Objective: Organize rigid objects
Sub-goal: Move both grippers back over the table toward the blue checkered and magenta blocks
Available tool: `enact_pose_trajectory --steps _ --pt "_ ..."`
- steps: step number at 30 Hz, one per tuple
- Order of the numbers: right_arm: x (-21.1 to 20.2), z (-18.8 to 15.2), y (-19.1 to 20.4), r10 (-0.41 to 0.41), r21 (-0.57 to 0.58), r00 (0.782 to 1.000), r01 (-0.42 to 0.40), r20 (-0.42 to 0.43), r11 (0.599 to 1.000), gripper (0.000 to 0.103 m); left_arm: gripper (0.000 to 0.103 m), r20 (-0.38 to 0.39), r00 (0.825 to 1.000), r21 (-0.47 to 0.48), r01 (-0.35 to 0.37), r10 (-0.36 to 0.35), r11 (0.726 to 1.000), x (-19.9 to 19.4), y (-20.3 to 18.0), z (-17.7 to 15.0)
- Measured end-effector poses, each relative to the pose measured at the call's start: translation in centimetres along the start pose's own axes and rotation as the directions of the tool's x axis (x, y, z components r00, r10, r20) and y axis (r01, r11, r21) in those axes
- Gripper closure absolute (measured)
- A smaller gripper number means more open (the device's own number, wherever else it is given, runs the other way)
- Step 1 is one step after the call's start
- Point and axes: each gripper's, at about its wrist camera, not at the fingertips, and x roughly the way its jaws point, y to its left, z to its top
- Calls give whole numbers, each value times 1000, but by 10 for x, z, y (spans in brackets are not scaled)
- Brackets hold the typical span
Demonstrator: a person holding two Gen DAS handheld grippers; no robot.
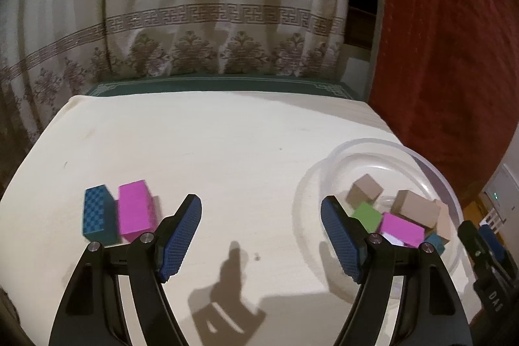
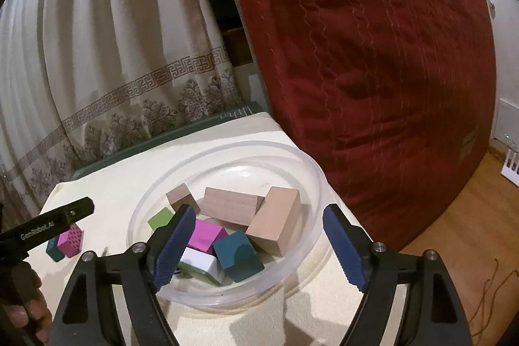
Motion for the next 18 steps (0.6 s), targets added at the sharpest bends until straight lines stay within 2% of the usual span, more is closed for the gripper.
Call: enact_pose_trajectory --steps 10,16,18 --pt "-4 0 13 -4 -69 1000 5 13 998 18 26 -5 998 -72 -56 56 996 -5 45 -7" --pt "-8 2 27 43 -98 999 -43 1 994 18 26 -3 995 -120 -99 99 988 -11 78 -14" --pt "-10 3 35 63 -112 998 -62 3 992 14 26 -1 993 -130 -114 115 985 -12 88 -16"
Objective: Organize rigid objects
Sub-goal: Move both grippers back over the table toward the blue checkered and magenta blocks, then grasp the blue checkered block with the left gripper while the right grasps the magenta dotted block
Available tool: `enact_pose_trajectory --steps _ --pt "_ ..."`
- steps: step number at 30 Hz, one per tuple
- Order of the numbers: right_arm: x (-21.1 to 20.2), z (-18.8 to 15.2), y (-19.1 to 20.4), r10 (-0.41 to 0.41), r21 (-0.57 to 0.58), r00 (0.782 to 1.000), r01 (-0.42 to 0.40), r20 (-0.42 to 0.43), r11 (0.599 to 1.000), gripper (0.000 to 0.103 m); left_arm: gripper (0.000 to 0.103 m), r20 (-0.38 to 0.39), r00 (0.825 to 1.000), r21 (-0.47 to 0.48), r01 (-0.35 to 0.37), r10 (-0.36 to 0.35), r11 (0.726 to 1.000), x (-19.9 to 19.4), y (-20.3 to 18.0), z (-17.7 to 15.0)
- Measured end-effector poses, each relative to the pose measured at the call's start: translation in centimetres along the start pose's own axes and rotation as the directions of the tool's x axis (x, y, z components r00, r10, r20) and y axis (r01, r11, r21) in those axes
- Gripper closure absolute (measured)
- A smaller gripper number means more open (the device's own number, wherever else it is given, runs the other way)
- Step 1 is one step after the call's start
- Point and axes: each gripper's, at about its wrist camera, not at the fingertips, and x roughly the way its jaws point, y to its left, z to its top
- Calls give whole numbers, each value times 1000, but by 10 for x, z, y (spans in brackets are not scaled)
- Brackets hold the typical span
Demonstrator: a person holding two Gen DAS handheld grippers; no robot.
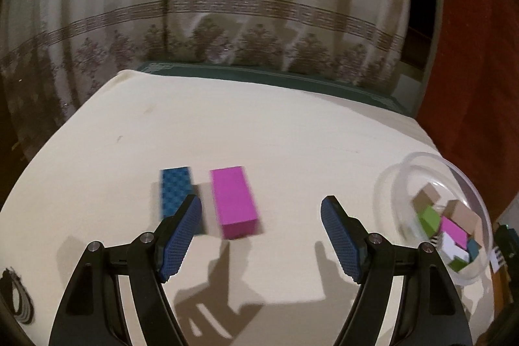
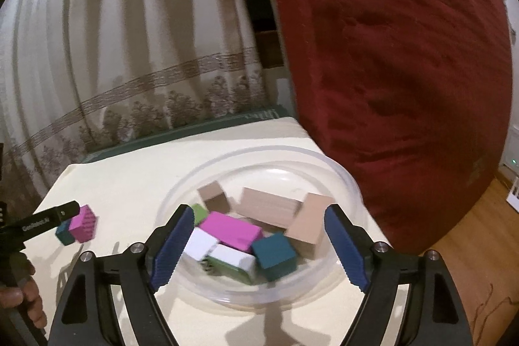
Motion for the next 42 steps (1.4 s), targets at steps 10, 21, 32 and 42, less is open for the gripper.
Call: enact_pose_trajectory --steps 10,21,32,42 --pt "-1 4 47 130 -87 991 -131 -18 988 10 26 -39 994 -84 -102 99 991 13 54 -3" --pt "9 -3 76 209 -103 973 -218 -95 970 10 26 -93 988 -105 -133 124 985 31 70 -6" --pt "21 -7 109 284 -158 942 -312 -177 937 10 44 -154 984 -123 -112 93 986 52 77 -9" --pt "38 -13 147 312 -249 922 -365 -231 897 10 72 -105 992 -106 -83 72 991 43 73 -12"
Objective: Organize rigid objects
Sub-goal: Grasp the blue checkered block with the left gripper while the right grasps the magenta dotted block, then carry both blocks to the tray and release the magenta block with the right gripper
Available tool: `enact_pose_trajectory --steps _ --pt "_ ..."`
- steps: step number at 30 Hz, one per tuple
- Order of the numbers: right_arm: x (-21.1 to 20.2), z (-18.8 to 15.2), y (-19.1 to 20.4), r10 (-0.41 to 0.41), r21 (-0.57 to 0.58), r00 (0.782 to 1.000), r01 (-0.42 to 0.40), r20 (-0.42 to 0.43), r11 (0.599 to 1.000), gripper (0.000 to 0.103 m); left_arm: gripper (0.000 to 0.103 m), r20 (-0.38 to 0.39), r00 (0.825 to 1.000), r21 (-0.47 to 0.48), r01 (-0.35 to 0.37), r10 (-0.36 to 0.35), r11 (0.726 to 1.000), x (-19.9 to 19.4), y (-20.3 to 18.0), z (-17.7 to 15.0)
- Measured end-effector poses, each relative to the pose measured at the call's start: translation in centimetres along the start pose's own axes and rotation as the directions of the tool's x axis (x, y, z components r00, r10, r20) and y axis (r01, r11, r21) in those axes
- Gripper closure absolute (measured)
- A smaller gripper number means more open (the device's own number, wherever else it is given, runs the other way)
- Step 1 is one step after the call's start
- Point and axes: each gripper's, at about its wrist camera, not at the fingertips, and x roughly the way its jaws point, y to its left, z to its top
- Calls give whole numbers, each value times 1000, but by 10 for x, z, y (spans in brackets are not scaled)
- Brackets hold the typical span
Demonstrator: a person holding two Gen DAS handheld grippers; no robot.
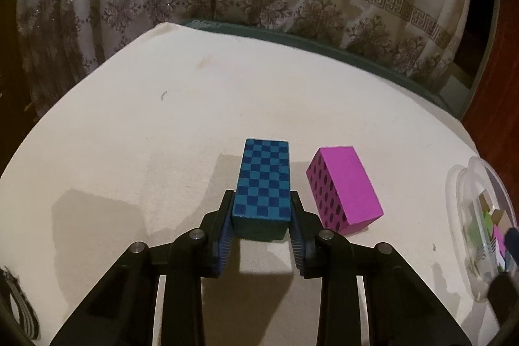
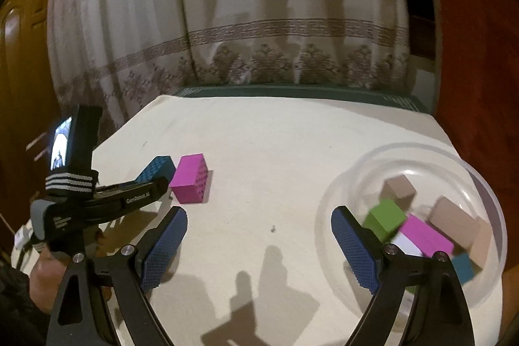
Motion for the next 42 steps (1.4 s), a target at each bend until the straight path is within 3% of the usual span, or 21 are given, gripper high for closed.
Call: enact_pose_trajectory --steps 8,14,20,27,33,35,37,42 --pt "36 13 17 46 -24 997 -48 -60 999 17 73 76 996 -22 -34 36 999 -19 11 -2" --pt "72 22 27 109 9 986 -109 -130 994 27 72 50 997 -68 -50 54 996 -17 24 -4" --pt "99 29 35 176 53 967 -169 -185 984 27 71 -21 999 -135 -33 30 990 -8 38 -9" --pt "122 33 49 160 2 964 -163 -214 987 29 70 -21 999 -146 -43 40 988 -7 39 -11" --pt "139 33 54 142 -10 960 -149 -240 989 42 67 -22 999 -144 -41 38 989 -8 39 -10" --pt "137 33 54 153 -11 960 -160 -237 987 58 65 -21 999 -146 -39 36 989 -9 39 -9" --pt "136 33 54 172 -14 957 -180 -236 984 66 59 -21 999 -145 -32 29 989 -8 38 -8" --pt "123 29 58 151 -37 965 -163 -214 986 70 52 -19 1000 -142 -14 12 990 -6 36 -7"
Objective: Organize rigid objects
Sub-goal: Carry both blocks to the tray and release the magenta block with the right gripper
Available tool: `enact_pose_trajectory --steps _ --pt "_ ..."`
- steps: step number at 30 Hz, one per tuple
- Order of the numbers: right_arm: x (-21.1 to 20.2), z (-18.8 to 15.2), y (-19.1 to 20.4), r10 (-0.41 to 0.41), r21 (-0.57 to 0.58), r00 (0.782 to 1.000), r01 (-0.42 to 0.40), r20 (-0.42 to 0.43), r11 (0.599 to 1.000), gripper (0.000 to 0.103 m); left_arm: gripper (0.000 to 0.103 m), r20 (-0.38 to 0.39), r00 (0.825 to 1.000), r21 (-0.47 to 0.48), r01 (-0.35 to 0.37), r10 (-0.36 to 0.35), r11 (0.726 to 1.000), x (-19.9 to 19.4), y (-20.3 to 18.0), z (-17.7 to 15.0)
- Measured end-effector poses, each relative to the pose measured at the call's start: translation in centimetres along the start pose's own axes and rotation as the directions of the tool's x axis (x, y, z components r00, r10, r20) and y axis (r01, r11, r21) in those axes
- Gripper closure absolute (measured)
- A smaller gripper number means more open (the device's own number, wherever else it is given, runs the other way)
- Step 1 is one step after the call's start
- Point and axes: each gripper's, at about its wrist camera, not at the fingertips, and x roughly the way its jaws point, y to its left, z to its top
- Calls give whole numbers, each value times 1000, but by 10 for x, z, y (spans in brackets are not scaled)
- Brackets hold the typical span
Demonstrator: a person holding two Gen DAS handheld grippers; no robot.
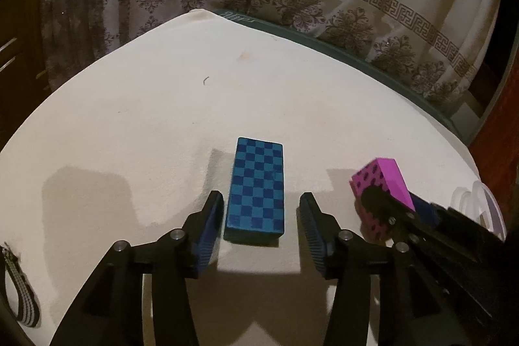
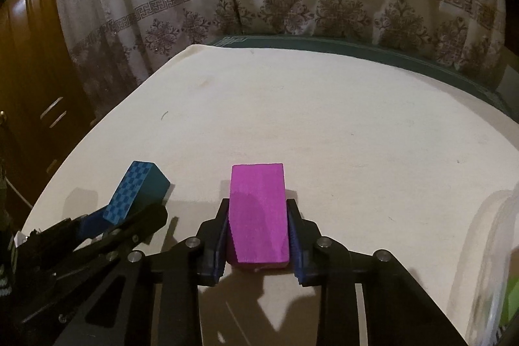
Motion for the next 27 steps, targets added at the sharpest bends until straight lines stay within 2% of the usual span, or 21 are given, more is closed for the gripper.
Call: enact_pose_trajectory --steps 5,7,18,27 --pt "-13 -8 -9 -1 43 1000 0 20 999 70 55 7 1000 -9 9 -9 1000 1 2 0" --pt "-20 -12 -13 -7 61 999 5 35 998 70 68 9 1000 -9 -8 8 1000 2 2 0" --pt "-60 -30 -31 -22 145 993 5 116 989 70 72 66 998 6 -14 13 1000 -11 -2 0" --pt "-106 -46 -53 -152 186 965 112 213 976 70 73 88 996 36 -4 1 999 -15 -7 -1"
